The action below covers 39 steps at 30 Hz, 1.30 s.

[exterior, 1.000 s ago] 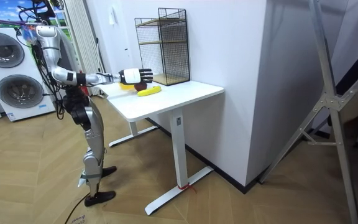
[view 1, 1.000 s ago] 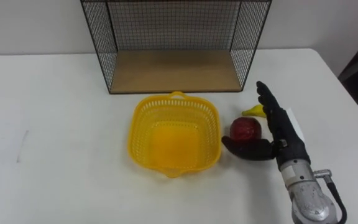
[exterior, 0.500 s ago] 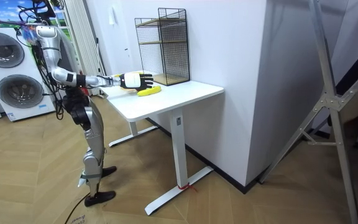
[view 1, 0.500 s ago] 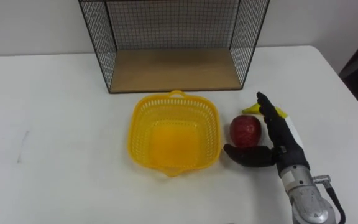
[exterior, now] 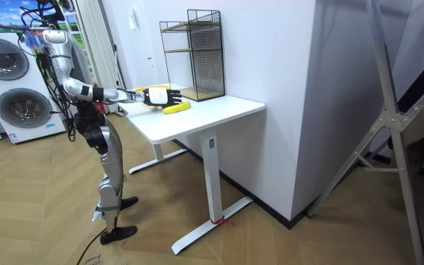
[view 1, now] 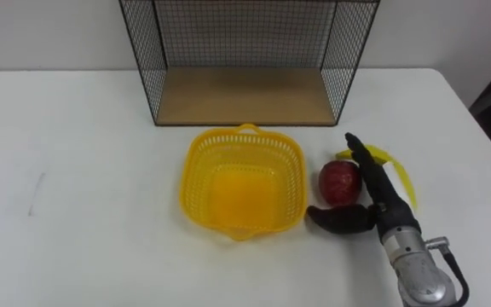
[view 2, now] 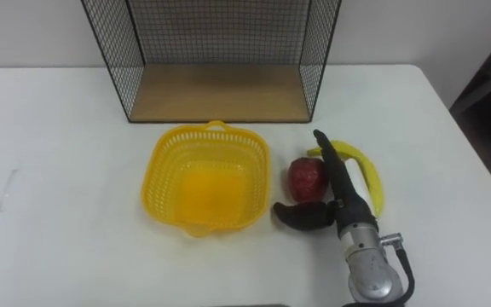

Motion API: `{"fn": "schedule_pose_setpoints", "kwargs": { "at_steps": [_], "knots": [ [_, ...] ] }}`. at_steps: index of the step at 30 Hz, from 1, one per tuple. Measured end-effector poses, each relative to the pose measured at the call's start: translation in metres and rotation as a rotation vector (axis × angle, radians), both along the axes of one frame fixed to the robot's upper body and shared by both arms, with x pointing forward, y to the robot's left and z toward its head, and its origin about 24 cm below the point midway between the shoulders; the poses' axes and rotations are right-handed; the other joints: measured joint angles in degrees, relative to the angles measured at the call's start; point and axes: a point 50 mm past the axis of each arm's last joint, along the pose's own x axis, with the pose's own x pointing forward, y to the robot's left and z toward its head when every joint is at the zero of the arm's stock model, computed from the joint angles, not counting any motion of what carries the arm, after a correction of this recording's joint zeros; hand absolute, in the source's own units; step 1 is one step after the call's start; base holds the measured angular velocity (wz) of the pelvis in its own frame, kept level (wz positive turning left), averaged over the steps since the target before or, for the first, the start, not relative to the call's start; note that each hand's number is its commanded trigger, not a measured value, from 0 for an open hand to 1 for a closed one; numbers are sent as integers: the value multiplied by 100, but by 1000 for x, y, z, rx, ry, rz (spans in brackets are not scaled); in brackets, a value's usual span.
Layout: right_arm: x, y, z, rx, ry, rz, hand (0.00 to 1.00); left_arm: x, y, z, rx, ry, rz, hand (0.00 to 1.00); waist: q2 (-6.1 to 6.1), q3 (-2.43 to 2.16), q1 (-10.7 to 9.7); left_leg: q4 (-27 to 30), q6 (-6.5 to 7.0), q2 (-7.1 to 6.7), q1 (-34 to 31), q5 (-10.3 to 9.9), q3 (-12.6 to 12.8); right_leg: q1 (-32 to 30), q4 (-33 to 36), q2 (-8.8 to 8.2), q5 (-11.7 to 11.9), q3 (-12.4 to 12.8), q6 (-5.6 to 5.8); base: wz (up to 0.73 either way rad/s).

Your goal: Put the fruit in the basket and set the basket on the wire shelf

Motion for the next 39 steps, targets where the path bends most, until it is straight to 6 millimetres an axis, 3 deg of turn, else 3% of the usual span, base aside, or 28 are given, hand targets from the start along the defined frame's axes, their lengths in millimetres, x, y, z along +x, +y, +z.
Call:
{"fn": "schedule_pose_setpoints", "kwargs": {
  "at_steps": [7, 8, 9, 24, 35, 39],
  "knots": [
    [1, -3, -4, -41, 35, 14, 0, 3, -2, 0, -34, 9, -6, 0, 29, 25, 31, 123, 13, 8, -54, -21, -83, 63, -2, 21, 5, -31, -9, 6],
    [2, -3, -4, -42, 37, 15, 66, 3, -2, 0, -35, 9, -6, 0, 28, 24, 34, 133, 14, 8, -65, -21, -89, 57, -3, 22, 5, -30, -9, 0],
    [2, -3, -5, -42, 41, 17, 100, 3, -2, 0, -35, 9, -6, 0, 27, 25, 58, 152, 15, 9, -77, -21, -90, 48, -6, 25, 7, -20, -12, 0],
    [17, -26, -1, -156, 37, -30, 100, 15, 4, 3, -7, -33, -12, 0, 14, -10, 151, 145, 7, 12, 17, -31, -106, 168, -108, 54, 22, 7, -20, 0],
    [18, -17, 0, -99, 41, -37, 100, 11, 4, 3, 4, -24, -5, 0, -23, -18, 140, 116, -8, 15, 30, -41, -89, 156, -89, 55, 25, 7, -24, 0],
    [15, -10, 12, -17, -16, -45, 100, 6, 2, 1, 3, 2, 4, 0, 75, 14, 135, 117, -8, 15, 17, -41, -92, 150, -88, 54, 26, -1, -25, 0]
  ]
}}
